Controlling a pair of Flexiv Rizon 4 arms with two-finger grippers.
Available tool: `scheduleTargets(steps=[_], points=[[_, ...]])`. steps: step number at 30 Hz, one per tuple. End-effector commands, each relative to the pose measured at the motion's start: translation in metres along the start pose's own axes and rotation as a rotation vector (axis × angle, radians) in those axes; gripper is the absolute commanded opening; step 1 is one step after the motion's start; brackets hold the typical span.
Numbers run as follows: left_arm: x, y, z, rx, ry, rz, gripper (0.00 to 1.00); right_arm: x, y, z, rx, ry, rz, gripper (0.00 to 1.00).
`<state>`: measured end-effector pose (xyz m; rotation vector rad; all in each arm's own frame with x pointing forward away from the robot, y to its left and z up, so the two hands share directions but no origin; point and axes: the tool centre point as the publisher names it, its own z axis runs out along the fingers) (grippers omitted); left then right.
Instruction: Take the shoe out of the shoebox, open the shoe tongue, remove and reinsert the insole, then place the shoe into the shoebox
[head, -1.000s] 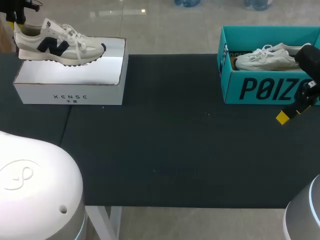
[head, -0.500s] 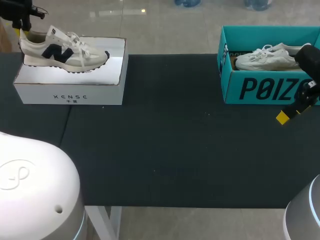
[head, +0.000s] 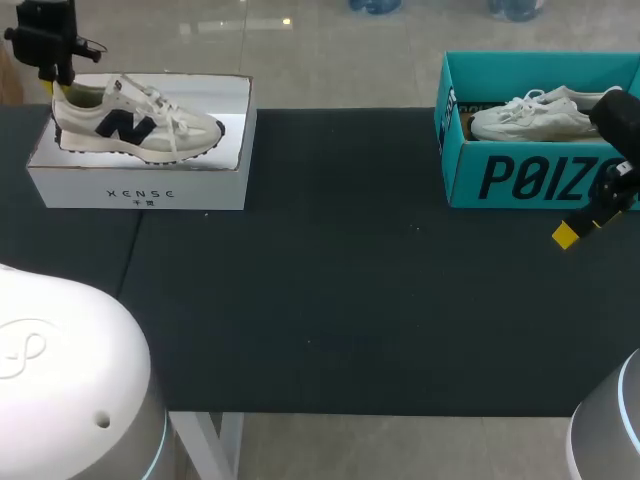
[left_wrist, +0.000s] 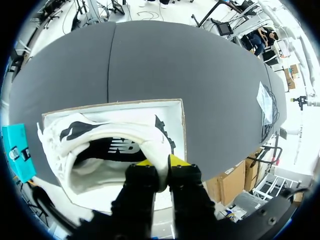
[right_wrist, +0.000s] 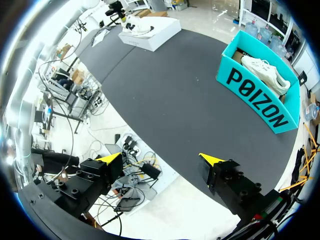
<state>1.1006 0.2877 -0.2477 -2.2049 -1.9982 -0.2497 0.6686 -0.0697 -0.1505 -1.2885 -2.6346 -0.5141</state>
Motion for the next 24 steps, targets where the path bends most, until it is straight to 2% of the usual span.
scheduleTargets(steps=[1, 16, 24], points=[[-0.002, 0.004, 0.012, 0.014, 0.000, 0.004, 0.00, 0.000, 0.001, 0.001, 0.003, 0.001, 0.001, 1.00], [-0.014, 0.001, 0.051, 0.043, 0.016, 0.023, 0.00, 0.000, 0.001, 0.001, 0.003, 0.001, 0.001, 1.00], [-0.018, 0.002, 0.072, 0.005, 0.003, 0.075, 0.00, 0.000, 0.001, 0.001, 0.003, 0.001, 0.001, 1.00]])
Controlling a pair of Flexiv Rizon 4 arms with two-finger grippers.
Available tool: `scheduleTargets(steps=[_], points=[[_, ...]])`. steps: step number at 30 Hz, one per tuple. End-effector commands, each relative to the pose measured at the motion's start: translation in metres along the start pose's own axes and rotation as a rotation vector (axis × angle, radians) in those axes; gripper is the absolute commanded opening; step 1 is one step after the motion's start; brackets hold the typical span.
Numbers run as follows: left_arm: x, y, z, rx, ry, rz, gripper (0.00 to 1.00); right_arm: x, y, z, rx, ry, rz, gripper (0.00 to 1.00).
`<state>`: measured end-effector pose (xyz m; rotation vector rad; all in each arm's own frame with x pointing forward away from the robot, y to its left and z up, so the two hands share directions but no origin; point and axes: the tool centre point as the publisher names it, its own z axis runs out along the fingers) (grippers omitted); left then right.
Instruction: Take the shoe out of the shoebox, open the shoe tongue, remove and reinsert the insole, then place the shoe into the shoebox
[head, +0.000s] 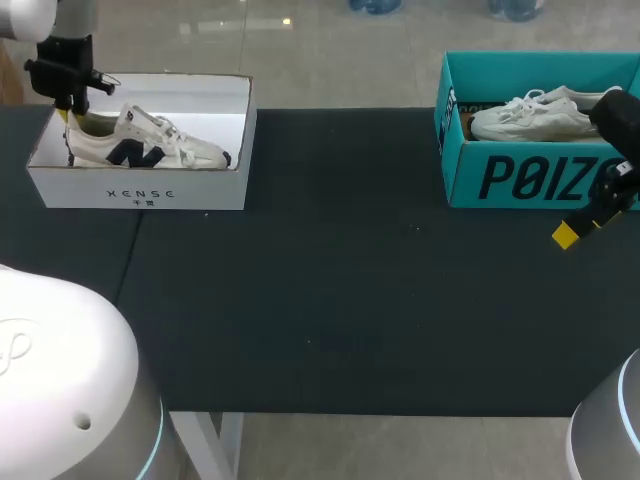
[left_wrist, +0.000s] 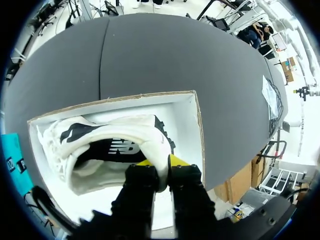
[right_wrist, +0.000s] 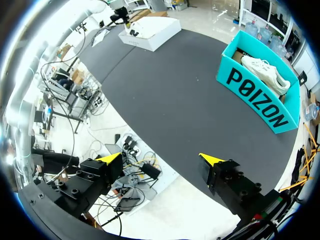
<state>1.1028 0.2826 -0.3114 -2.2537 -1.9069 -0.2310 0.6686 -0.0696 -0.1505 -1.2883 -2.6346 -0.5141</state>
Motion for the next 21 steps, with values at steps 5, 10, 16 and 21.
scheduleTargets(steps=[5, 10, 16, 21], points=[[0.002, -0.001, 0.025, -0.027, -0.023, 0.004, 0.00, 0.000, 0.001, 0.001, 0.003, 0.000, 0.001, 1.00], [-0.001, -0.001, 0.038, -0.020, -0.021, -0.005, 0.00, 0.000, 0.001, 0.001, 0.003, 0.000, 0.001, 1.00], [-0.001, -0.002, 0.047, -0.009, -0.026, -0.016, 0.00, 0.000, 0.001, 0.001, 0.003, 0.000, 0.001, 1.00], [-0.001, -0.003, 0.048, -0.005, -0.019, -0.021, 0.00, 0.000, 0.001, 0.001, 0.003, 0.000, 0.001, 1.00]])
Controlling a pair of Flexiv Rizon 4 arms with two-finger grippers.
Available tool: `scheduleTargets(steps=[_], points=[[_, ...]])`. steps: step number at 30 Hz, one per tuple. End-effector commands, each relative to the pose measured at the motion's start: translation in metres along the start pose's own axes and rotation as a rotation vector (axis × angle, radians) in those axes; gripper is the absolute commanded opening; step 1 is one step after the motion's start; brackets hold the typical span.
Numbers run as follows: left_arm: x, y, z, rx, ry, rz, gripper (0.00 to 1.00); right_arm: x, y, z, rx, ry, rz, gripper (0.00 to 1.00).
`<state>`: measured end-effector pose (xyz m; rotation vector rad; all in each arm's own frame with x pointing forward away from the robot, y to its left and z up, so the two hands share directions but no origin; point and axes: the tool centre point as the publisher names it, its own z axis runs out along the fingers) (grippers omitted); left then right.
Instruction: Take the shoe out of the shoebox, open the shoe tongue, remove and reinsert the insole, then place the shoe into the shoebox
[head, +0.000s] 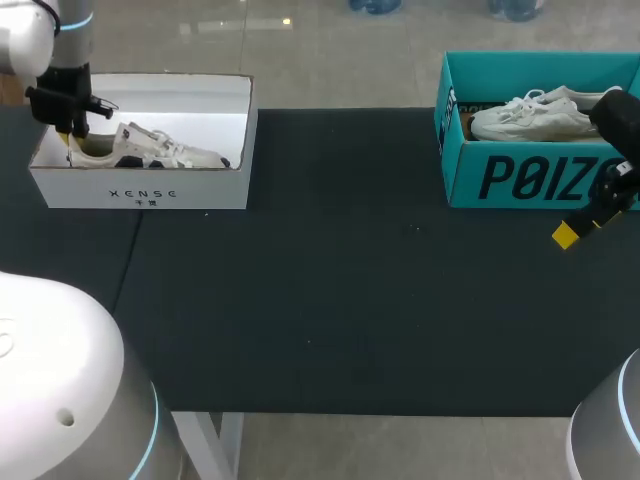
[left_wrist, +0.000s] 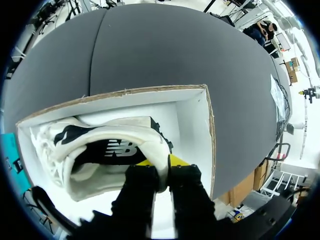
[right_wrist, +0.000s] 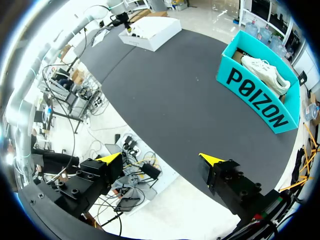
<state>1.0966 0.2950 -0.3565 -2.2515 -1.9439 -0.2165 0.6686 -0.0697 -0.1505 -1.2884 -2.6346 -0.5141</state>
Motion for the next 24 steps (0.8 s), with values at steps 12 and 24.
scheduleTargets(steps=[12, 24], points=[[0.006, -0.006, -0.034, -0.099, -0.039, 0.003, 1.00, 0.000, 0.001, 0.001, 0.003, 0.000, 0.001, 1.00], [-0.014, -0.049, -0.121, -0.158, -0.148, 0.028, 1.00, 0.000, 0.001, 0.001, 0.003, 0.000, 0.001, 1.00]])
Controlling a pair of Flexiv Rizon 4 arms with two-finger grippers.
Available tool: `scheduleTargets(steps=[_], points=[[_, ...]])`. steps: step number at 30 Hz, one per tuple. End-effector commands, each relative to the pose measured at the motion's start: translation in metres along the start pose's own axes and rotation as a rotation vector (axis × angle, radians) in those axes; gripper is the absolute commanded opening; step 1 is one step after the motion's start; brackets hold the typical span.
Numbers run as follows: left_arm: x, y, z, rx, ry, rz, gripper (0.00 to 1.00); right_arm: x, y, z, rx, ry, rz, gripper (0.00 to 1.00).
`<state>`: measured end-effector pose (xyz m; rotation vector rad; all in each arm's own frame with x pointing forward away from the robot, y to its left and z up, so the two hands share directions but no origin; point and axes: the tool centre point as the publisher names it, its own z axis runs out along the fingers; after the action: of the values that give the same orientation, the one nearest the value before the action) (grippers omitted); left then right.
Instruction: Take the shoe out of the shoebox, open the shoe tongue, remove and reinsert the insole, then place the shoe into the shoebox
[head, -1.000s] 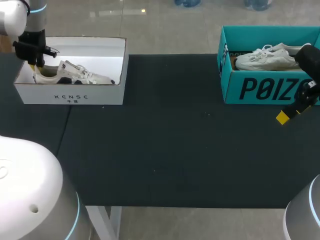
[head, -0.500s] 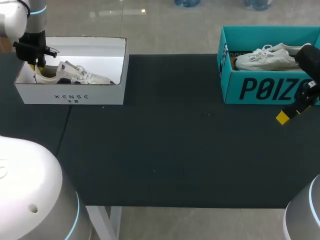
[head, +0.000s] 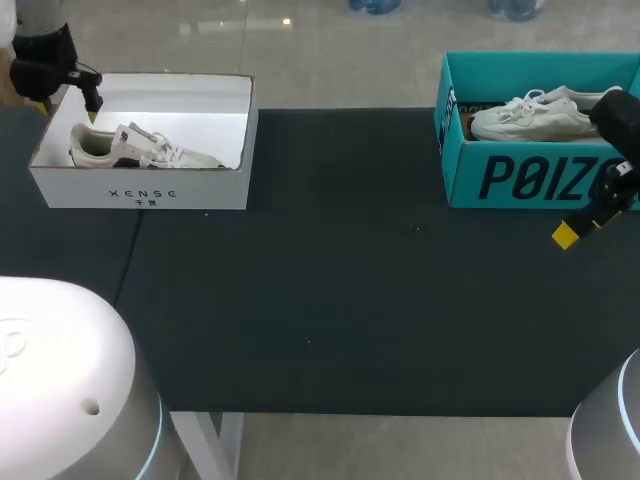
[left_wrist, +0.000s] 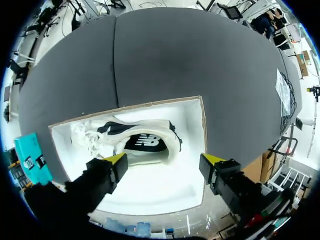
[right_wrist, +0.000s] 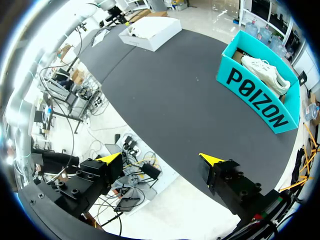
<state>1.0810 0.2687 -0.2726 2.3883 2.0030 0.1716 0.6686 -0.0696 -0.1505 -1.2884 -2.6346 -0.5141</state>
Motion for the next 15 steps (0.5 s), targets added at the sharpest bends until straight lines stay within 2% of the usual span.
scheduleTargets(steps=[1, 7, 15], points=[[-0.013, -0.037, -0.041, -0.037, -0.007, 0.014, 1.00, 0.000, 0.001, 0.001, 0.003, 0.001, 0.001, 1.00], [-0.038, -0.073, -0.054, -0.023, -0.032, 0.076, 1.00, 0.000, 0.001, 0.001, 0.003, 0.001, 0.001, 1.00], [-0.057, -0.091, -0.062, 0.006, -0.019, 0.059, 1.00, 0.000, 0.001, 0.001, 0.003, 0.001, 0.001, 1.00]])
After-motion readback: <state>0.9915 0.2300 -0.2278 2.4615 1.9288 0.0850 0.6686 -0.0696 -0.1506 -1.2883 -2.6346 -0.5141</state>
